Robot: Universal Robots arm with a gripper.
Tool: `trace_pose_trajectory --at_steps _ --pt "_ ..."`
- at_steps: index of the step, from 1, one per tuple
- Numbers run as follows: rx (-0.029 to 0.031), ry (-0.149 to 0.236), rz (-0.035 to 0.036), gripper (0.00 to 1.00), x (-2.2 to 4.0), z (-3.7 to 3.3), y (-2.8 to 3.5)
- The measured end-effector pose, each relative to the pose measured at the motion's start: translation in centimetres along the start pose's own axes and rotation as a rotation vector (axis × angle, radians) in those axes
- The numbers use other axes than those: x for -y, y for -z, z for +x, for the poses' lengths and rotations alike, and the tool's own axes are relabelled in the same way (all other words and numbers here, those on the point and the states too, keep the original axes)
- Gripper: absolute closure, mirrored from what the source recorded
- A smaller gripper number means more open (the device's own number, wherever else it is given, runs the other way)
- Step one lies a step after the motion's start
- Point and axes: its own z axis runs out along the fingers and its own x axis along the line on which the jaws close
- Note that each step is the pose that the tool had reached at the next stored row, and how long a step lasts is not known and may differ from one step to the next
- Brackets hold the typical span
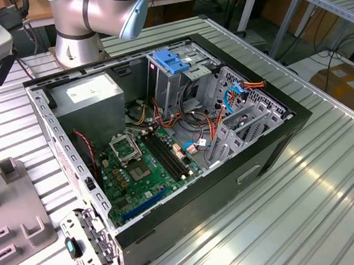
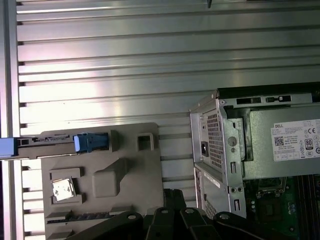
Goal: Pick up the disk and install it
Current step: 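Reach for the disk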
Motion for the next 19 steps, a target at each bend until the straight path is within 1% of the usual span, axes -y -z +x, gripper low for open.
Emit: trace_pose_trajectory --at_steps 9,12,16,17,19 --pt "0.0001 0.000 0.0000 0.89 0.01 0.08 0.00" --pt "-0.0001 0.000 0.0000 0.89 0.02 0.25 0.01" --pt "0.0000 0.000 0.0000 0.89 0.06 0.86 0.02" --pt "0.0001 0.000 0.0000 0.89 0.09 1.19 0.02" --pt "0.0001 0.000 0.0000 0.89 0.12 1.54 0.03"
